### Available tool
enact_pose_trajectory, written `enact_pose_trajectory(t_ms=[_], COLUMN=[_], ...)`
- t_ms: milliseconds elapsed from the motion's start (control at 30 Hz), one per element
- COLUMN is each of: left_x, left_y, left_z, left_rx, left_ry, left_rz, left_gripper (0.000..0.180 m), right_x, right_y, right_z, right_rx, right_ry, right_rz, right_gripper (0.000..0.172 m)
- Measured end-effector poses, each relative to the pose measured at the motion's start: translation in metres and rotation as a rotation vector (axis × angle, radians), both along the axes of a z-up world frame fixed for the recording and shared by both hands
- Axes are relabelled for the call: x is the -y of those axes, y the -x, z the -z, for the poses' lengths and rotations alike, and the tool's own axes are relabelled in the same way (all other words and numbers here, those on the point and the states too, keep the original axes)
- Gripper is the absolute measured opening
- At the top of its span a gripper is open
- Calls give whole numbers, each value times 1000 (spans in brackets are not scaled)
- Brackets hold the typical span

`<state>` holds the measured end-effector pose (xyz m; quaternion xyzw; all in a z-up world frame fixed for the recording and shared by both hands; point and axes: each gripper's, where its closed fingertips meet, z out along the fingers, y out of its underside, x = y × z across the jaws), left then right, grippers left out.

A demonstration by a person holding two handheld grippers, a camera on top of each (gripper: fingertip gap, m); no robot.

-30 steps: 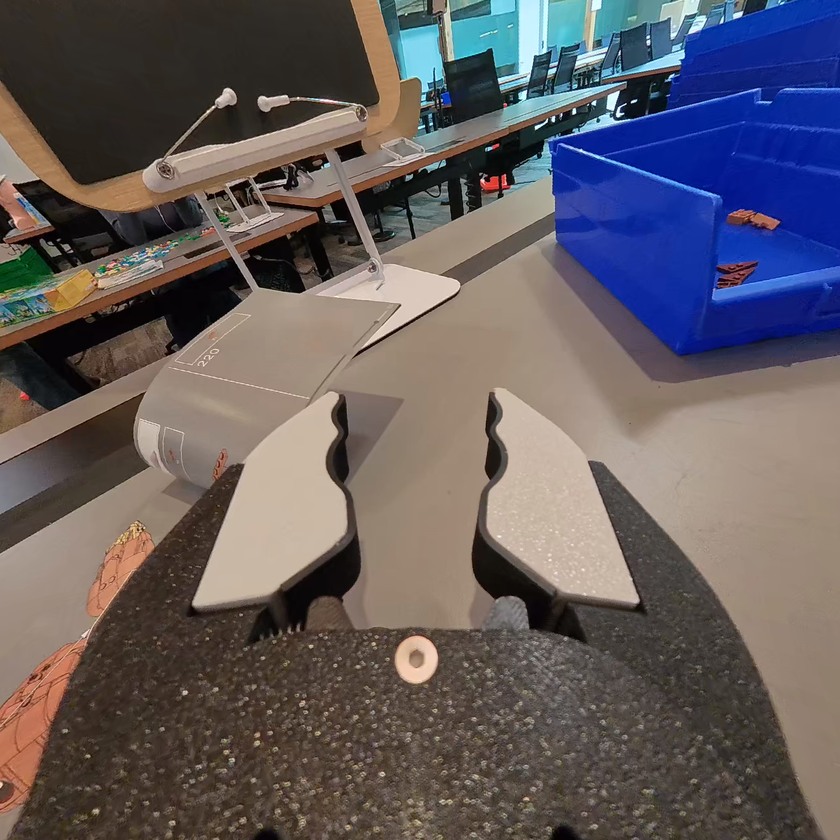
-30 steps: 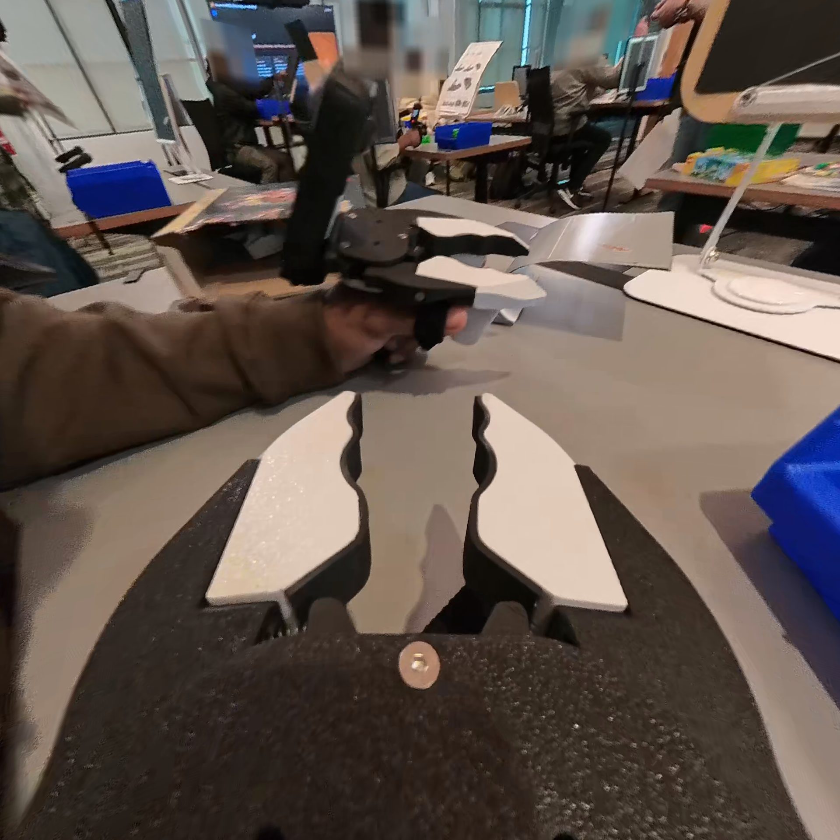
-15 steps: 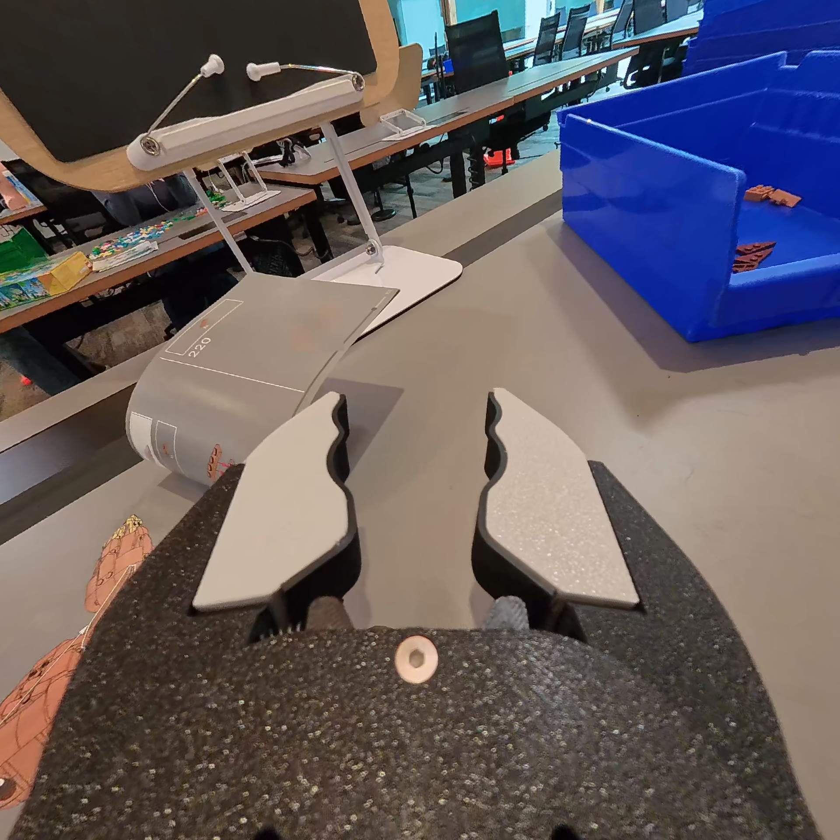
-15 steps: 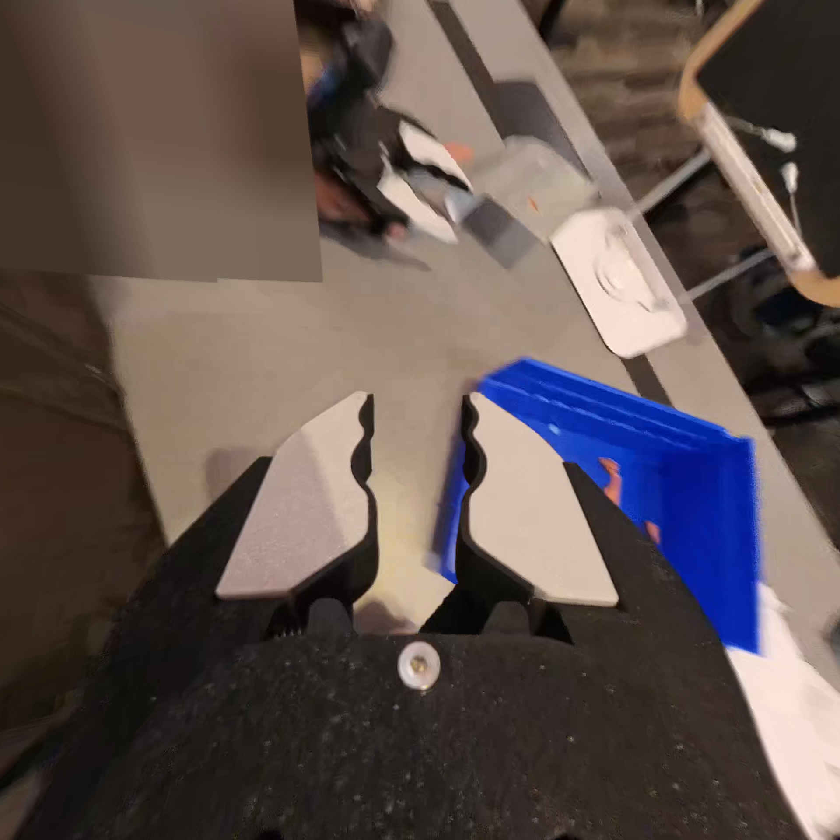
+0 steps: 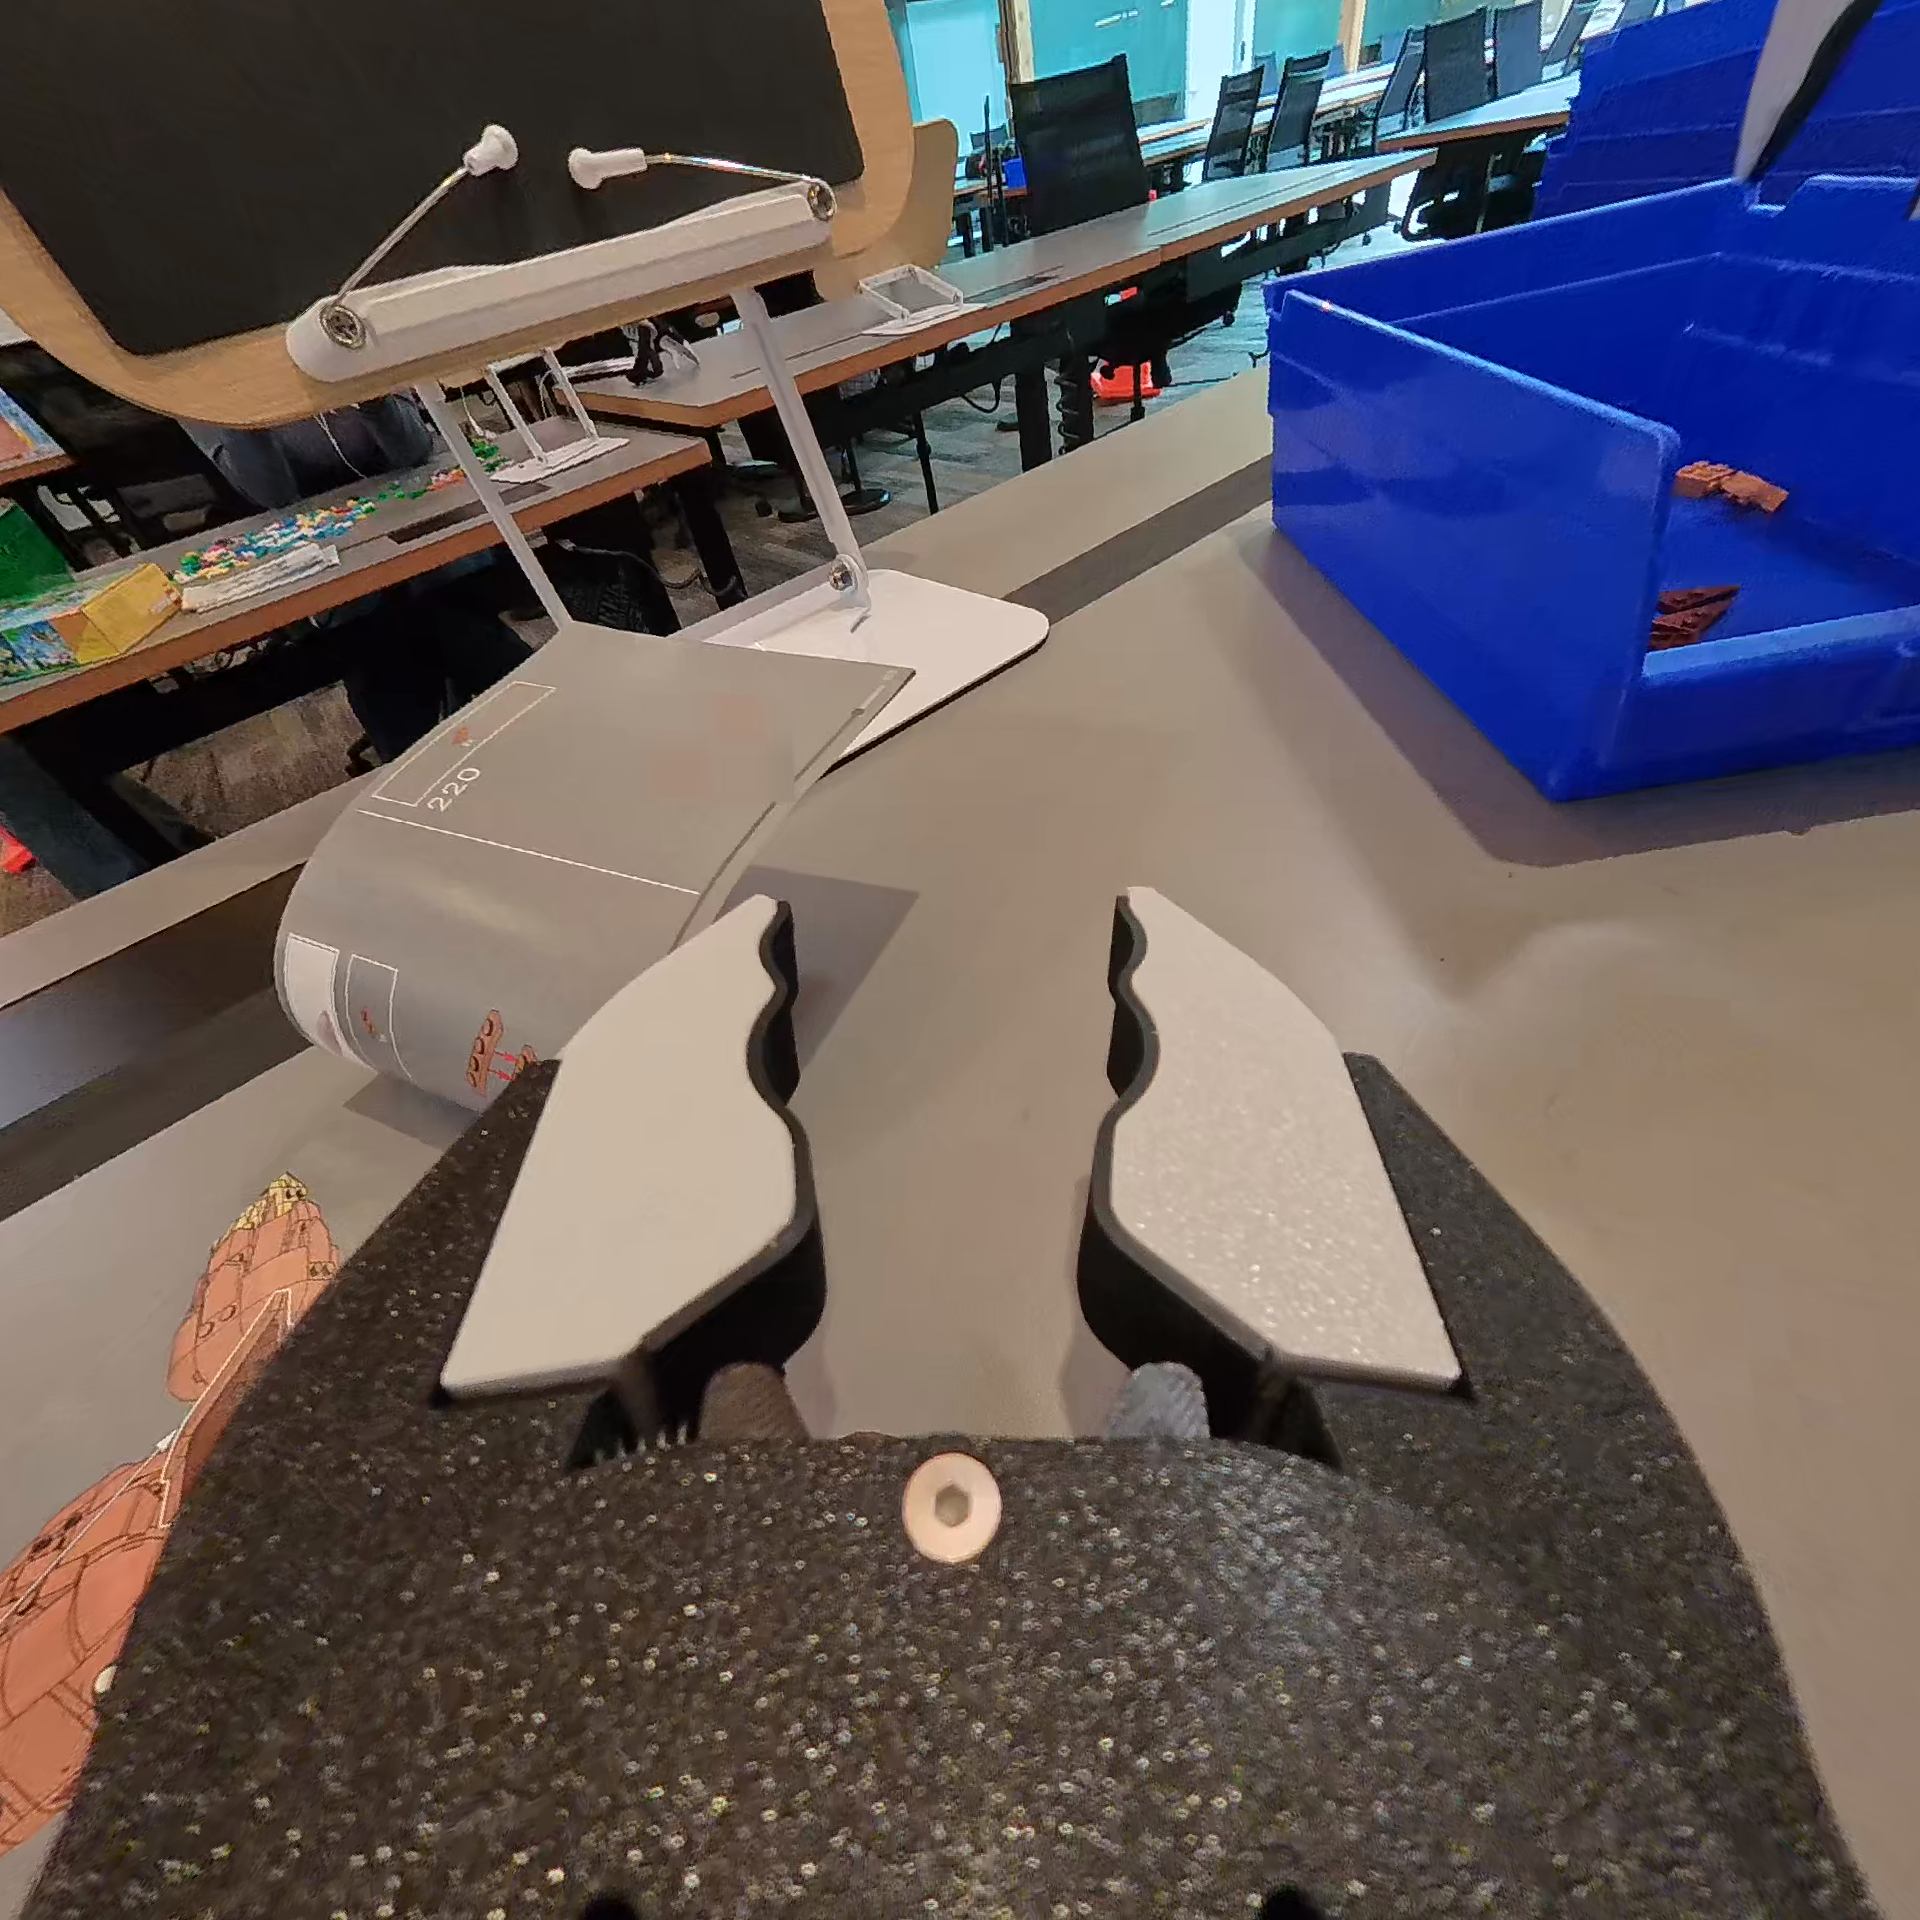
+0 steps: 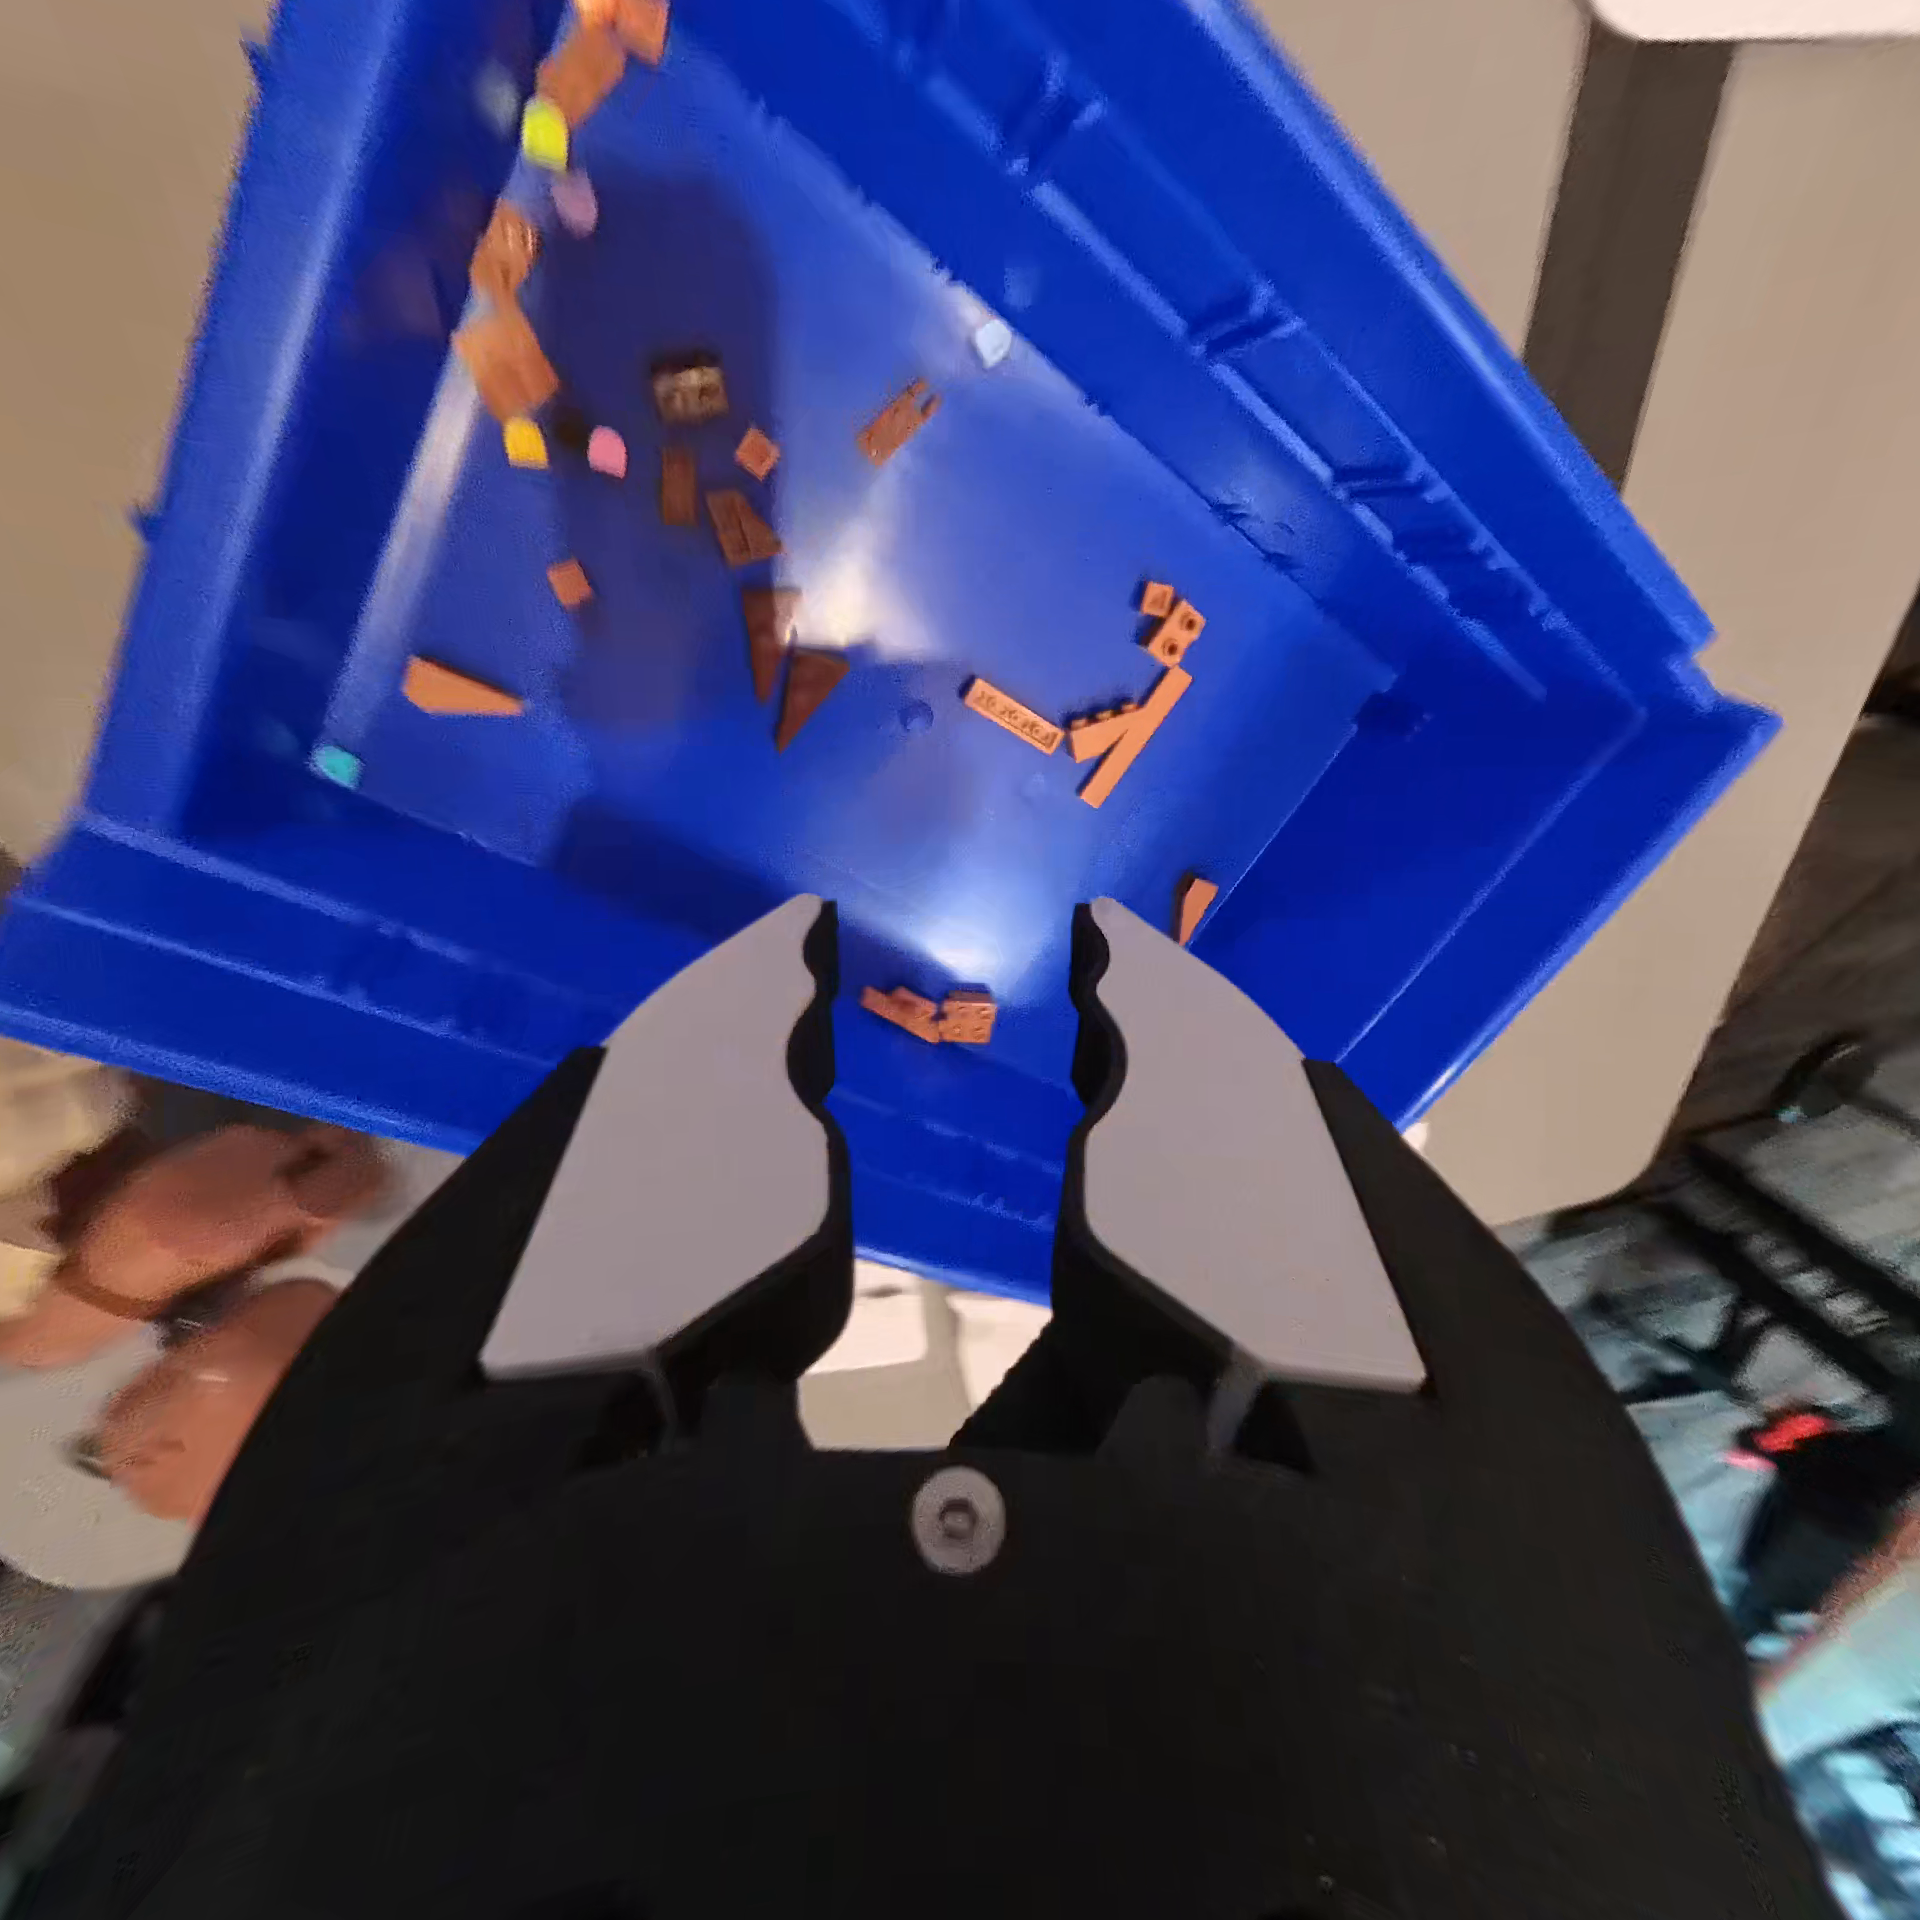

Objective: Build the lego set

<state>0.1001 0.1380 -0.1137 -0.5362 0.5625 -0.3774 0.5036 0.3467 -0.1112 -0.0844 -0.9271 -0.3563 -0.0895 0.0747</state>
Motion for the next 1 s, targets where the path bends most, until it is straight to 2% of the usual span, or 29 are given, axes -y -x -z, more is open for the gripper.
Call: enact_pose_trajectory(t_ms=[267,567,767,1000], left_x=[-3,-3,-3,-2], left_y=[1,0,0,0], left_z=[-2,0,0,1], left_rx=[12,-1,0,-5], left_ry=[22,22,26,20], left_rz=[-10,-8,-5,-3], left_gripper=[58,58,58,58], right_x=[-15,-28,-30,-33], right_y=[-16,-15,-19,-22], right_z=[41,90,104,105], right_rx=[122,210,183,132], right_ry=[151,254,332,378], right_rz=[-301,-515,-541,-502], right_gripper=[40,43,40,29])
